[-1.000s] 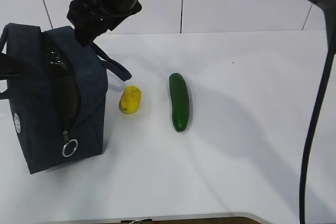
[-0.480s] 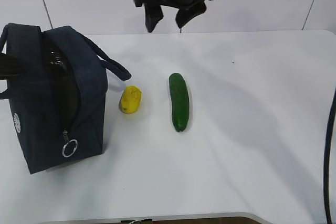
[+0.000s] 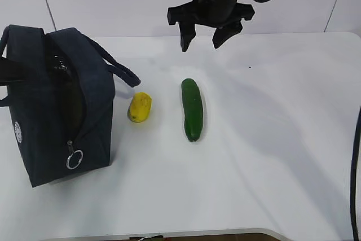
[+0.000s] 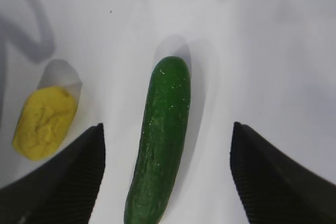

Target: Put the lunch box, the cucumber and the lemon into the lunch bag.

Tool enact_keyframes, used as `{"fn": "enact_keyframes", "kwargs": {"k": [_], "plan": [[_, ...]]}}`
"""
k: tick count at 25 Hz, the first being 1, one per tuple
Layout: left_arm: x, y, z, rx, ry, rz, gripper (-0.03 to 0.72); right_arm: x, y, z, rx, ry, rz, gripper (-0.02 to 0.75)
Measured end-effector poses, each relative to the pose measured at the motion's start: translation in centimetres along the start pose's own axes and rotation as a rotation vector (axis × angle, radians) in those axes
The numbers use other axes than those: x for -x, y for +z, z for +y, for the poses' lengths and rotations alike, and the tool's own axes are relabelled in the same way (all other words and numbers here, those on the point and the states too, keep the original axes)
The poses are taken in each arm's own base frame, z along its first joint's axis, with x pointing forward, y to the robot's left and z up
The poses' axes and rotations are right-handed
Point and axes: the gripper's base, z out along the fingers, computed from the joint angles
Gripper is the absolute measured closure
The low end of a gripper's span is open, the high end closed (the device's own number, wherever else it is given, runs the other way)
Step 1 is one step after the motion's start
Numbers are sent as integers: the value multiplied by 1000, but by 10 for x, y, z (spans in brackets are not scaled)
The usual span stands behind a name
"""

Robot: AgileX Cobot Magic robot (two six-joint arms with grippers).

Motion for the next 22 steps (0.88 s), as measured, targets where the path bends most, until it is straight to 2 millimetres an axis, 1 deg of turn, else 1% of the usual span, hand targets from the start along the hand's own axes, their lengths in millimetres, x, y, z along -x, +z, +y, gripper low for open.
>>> {"fn": "enact_keyframes", "kwargs": {"k": [9,13,17,22], "plan": [[0,0,0,0,0,0,681,-6,37,3,25,61,82,153],[0,0,0,0,0,0,681,-9,48,3,23,64,102,152],[0,0,0,0,0,0,681,-12,64,3,18,68,134,152],[0,0,0,-2,0,4,681,-15,75,2,16,71,153,151]]}}
